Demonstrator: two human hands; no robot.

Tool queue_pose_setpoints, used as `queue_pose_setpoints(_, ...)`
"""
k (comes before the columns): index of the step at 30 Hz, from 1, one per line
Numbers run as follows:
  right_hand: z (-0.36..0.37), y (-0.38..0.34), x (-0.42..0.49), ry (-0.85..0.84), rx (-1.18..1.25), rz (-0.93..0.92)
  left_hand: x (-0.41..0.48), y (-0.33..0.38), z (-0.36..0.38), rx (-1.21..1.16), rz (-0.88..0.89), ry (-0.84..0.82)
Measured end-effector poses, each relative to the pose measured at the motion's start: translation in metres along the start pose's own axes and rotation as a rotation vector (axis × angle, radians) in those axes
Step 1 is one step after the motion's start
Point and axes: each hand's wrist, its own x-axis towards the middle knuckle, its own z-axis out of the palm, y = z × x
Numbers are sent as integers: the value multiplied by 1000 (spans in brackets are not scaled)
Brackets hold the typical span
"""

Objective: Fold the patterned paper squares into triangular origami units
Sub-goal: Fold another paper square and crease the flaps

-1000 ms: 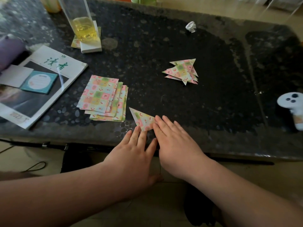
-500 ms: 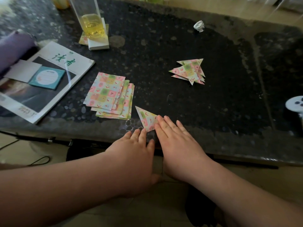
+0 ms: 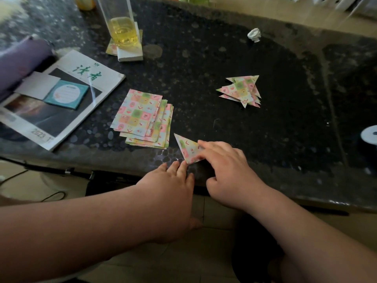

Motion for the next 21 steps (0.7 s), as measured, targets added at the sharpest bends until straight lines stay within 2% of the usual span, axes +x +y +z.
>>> queue_pose_setpoints(4,0,2,1,-18,-43,-9,-1,-1,0,3,4,-4)
queue_pose_setpoints(9,12,-2,-3,-120,-226,-23,-1,-1,0,9,5,-4)
queue_pose_setpoints(12,22,-4,-4,-121,-286,-5,-1,1,0,17,7,-4)
queue_pose_setpoints(21,24,-3,-9,-101,-278,-9,-3,-1,-2,9,1,49)
